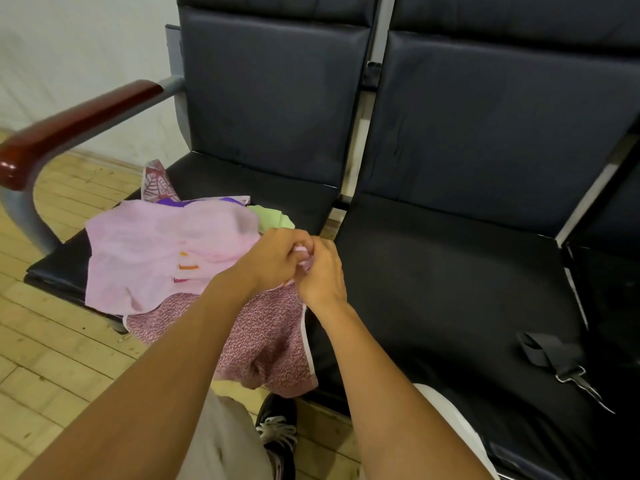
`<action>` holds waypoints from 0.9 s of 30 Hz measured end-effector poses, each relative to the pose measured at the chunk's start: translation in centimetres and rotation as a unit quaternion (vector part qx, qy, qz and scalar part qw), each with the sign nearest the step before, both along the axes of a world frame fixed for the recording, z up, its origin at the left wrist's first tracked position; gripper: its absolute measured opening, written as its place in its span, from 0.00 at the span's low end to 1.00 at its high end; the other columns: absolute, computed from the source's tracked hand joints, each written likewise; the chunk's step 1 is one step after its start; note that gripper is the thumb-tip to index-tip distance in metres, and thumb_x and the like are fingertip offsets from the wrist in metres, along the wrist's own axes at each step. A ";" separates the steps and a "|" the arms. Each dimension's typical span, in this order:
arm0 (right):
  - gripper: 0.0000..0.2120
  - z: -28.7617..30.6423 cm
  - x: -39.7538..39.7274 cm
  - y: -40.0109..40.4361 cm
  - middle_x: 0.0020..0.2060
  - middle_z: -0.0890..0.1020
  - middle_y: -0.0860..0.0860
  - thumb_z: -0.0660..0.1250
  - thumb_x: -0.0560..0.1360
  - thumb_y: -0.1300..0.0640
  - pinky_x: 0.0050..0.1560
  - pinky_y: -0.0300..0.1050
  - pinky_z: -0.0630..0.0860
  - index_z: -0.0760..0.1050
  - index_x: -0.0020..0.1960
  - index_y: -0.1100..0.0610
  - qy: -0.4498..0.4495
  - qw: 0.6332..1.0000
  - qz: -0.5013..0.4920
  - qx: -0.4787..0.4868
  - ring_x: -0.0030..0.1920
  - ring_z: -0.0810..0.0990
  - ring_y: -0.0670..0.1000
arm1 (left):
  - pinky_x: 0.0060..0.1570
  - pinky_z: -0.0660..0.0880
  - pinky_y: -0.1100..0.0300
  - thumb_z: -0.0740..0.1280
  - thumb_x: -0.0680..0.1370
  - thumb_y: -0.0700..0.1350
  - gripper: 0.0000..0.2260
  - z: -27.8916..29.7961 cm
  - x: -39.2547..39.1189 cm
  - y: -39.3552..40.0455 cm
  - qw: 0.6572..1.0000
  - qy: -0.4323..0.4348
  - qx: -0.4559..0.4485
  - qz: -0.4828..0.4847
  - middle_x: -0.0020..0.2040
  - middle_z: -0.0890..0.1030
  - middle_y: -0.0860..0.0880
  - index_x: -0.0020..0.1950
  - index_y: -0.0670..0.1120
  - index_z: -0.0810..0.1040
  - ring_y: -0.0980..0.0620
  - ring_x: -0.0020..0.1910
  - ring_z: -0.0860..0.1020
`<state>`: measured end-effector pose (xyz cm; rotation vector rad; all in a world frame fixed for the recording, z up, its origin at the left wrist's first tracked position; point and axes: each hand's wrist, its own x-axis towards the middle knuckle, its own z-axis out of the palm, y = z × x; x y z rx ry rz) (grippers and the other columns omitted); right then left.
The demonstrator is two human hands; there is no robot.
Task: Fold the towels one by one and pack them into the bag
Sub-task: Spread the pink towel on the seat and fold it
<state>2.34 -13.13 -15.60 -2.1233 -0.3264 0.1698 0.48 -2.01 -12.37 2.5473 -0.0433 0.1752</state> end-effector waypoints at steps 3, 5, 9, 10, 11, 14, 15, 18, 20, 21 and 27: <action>0.10 0.5 0.3 -0.8 0.52 0.81 0.55 0.66 0.79 0.56 0.46 0.52 0.80 0.79 0.59 0.56 0.045 0.998 -0.029 -0.029 0.51 0.81 0.56 | 0.45 0.73 0.70 0.67 0.78 0.37 0.10 0.3 -0.1 -0.3 0.998 0.016 -0.054 -0.006 0.50 0.79 0.49 0.57 0.46 0.77 0.56 0.44 0.77; 0.09 0.9 0.3 -1.2 0.50 0.82 0.56 0.65 0.80 0.56 0.43 0.49 0.79 0.79 0.57 0.58 0.062 0.996 -0.040 -0.050 0.49 0.81 0.56 | 0.51 0.74 0.67 0.70 0.76 0.40 0.20 -0.1 -0.1 0.3 0.998 0.050 -0.014 0.037 0.59 0.75 0.48 0.66 0.48 0.71 0.52 0.52 0.76; 0.13 1.3 0.3 -1.7 0.57 0.79 0.55 0.63 0.80 0.55 0.51 0.53 0.79 0.74 0.64 0.56 0.090 0.992 -0.032 -0.084 0.55 0.79 0.57 | 0.57 0.73 0.49 0.71 0.75 0.44 0.28 -1.2 -0.6 2.2 0.943 0.132 0.241 0.185 0.69 0.65 0.41 0.72 0.48 0.62 0.40 0.62 0.70; 0.15 1.3 0.3 -1.8 0.59 0.78 0.55 0.64 0.80 0.54 0.53 0.53 0.79 0.73 0.66 0.55 0.099 0.991 -0.029 -0.090 0.57 0.78 0.57 | 0.56 0.74 0.49 0.70 0.76 0.43 0.26 -1.4 -0.6 2.4 0.940 0.136 0.225 0.217 0.68 0.66 0.40 0.71 0.46 0.64 0.39 0.61 0.71; 0.16 1.2 0.3 -1.9 0.60 0.77 0.55 0.64 0.80 0.54 0.54 0.53 0.79 0.72 0.67 0.55 0.106 0.990 -0.030 -0.093 0.58 0.78 0.57 | 0.54 0.74 0.50 0.69 0.77 0.41 0.22 -1.6 -0.4 2.5 0.943 0.136 0.187 0.240 0.65 0.70 0.39 0.69 0.44 0.66 0.39 0.59 0.73; 0.16 1.3 0.4 -2.0 0.60 0.76 0.55 0.66 0.78 0.59 0.54 0.53 0.79 0.72 0.65 0.55 0.096 0.989 -0.044 -0.101 0.58 0.77 0.57 | 0.53 0.75 0.51 0.66 0.78 0.38 0.12 -1.9 0.2 2.9 0.946 0.131 0.120 0.271 0.56 0.79 0.37 0.61 0.38 0.75 0.40 0.53 0.78; 0.18 1.3 0.5 -2.0 0.60 0.74 0.55 0.67 0.76 0.62 0.55 0.54 0.79 0.72 0.65 0.55 0.092 0.989 -0.043 -0.109 0.59 0.76 0.57 | 0.54 0.76 0.50 0.66 0.78 0.38 0.11 -1.9 0.4 3.0 0.946 0.118 0.109 0.281 0.55 0.80 0.37 0.60 0.37 0.77 0.39 0.53 0.78; 0.24 1.1 0.5 -1.9 0.63 0.70 0.55 0.68 0.74 0.67 0.55 0.54 0.78 0.71 0.67 0.53 0.096 0.988 -0.020 -0.120 0.60 0.74 0.58 | 0.55 0.76 0.49 0.66 0.79 0.39 0.10 -1.1 0.9 2.9 0.948 0.060 0.083 0.303 0.54 0.81 0.38 0.58 0.38 0.81 0.40 0.51 0.79; 0.25 1.1 0.3 -1.9 0.64 0.69 0.54 0.67 0.74 0.67 0.55 0.54 0.77 0.70 0.69 0.52 0.088 0.990 -0.003 -0.114 0.61 0.73 0.58 | 0.52 0.76 0.53 0.66 0.79 0.40 0.08 -0.1 0.9 2.1 0.951 -0.007 0.039 0.306 0.52 0.83 0.40 0.54 0.39 0.82 0.42 0.49 0.80; 0.26 1.2 0.3 -1.9 0.64 0.69 0.54 0.66 0.75 0.67 0.55 0.54 0.77 0.69 0.70 0.52 0.081 0.992 0.000 -0.095 0.62 0.73 0.58 | 0.50 0.75 0.55 0.66 0.80 0.40 0.08 0.6 0.7 1.4 0.955 -0.040 0.004 0.294 0.50 0.83 0.41 0.51 0.39 0.82 0.45 0.47 0.80; 0.20 2.3 -0.2 -1.2 0.59 0.77 0.52 0.60 0.75 0.44 0.52 0.50 0.79 0.72 0.64 0.50 0.076 0.990 -0.034 0.111 0.53 0.79 0.48 | 0.43 0.76 0.71 0.65 0.79 0.39 0.05 4.4 -1.5 -5.0 0.982 -0.032 -0.187 -0.012 0.42 0.82 0.49 0.48 0.43 0.81 0.60 0.42 0.80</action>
